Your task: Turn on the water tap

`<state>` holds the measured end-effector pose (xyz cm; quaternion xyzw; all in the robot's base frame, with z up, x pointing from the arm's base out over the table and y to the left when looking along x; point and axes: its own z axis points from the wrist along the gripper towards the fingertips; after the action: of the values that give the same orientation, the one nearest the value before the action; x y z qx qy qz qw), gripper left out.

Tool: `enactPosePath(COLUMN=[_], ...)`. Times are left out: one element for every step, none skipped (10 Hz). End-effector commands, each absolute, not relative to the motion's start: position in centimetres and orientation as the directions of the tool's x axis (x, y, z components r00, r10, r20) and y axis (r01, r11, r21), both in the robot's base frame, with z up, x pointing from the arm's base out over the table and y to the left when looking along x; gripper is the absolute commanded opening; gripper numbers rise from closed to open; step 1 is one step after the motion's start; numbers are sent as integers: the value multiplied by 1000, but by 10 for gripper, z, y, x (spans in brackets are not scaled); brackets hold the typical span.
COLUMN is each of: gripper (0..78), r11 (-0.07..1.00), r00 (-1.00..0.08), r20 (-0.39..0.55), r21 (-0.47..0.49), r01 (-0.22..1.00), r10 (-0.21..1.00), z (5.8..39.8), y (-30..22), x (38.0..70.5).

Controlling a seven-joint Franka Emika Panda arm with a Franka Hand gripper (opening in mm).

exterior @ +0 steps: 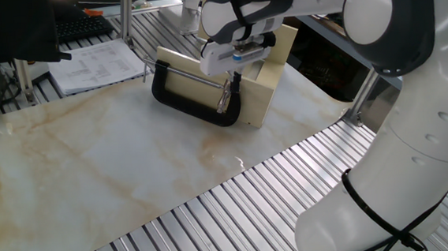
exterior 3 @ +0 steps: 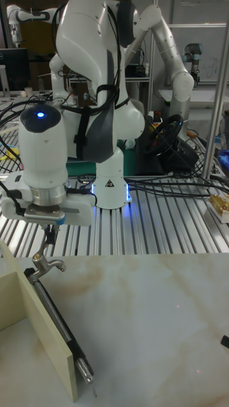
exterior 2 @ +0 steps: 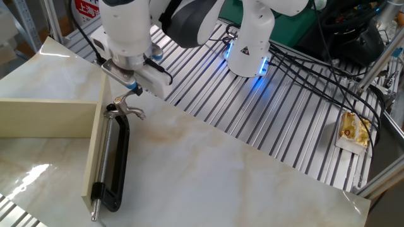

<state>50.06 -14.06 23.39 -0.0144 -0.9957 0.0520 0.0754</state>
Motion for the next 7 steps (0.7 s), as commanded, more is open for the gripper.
enactPosePath(gripper=[0, 0, 0, 0, 0, 0, 0], r11=[993, 993, 993, 993, 992, 991, 991], r00=[-990, -990, -990, -990, -990, -990, -990], r20=[142, 142, 142, 142, 142, 142, 142], r21=[-119, -120, -120, -122, -128, -134, -134], r01=[7, 2, 1, 0, -3, -9, -9], r10=[24, 19, 18, 18, 15, 10, 10], z=[233, 231, 231, 230, 230, 229, 229], y=[-152, -156, -157, -157, -158, -159, -159], x=[500, 500, 500, 500, 500, 499, 499])
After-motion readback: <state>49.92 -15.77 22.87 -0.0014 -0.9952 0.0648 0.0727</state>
